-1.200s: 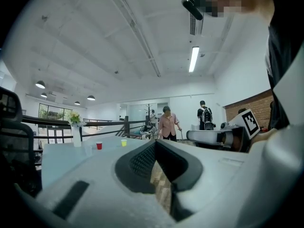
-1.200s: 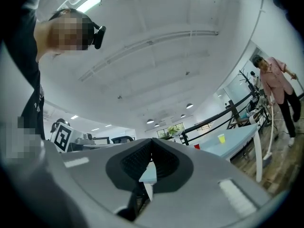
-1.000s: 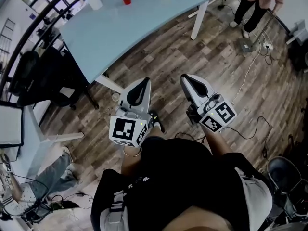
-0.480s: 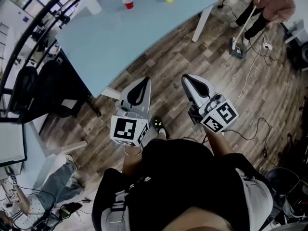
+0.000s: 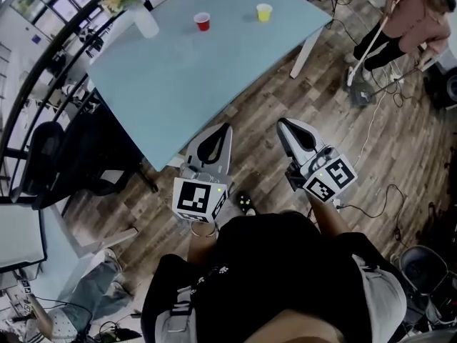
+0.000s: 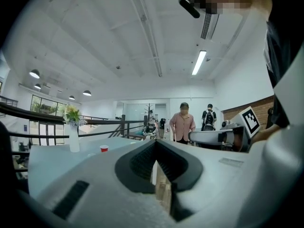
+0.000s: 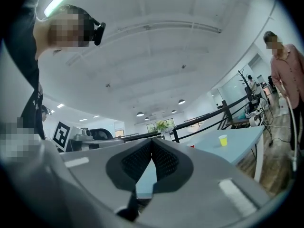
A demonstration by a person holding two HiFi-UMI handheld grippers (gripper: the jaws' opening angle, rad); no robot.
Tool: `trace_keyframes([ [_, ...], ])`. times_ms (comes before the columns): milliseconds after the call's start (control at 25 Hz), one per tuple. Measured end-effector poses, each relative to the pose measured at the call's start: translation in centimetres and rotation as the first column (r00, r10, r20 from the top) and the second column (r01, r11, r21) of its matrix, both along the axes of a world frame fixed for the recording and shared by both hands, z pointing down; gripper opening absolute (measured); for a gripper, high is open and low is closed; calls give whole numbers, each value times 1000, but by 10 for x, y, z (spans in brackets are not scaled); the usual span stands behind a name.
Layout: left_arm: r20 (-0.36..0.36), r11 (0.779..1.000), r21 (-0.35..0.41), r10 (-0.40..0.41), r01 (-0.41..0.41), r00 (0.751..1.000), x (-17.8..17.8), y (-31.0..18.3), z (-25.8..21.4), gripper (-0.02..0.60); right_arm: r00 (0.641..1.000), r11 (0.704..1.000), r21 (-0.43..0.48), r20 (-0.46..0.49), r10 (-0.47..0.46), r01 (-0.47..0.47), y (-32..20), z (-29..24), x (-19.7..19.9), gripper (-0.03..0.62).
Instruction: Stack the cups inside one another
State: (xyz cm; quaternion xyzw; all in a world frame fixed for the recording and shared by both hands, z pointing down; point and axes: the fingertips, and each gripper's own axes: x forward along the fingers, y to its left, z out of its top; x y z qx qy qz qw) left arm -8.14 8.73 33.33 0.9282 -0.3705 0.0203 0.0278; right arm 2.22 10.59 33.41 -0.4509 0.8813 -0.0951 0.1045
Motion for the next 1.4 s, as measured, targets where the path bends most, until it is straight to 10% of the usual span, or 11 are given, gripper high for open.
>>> trace_keyframes([
  [640,-12,992,-24,-123,122,992,-37,-45,12,-8,995,995,19,-8,-101,101,-62,2,-31,2],
  [1400,-9,943,-8,-334,334,943,-14,-214,20,-8,953,955,32,-69,-294,296,-274,19,-9,2],
])
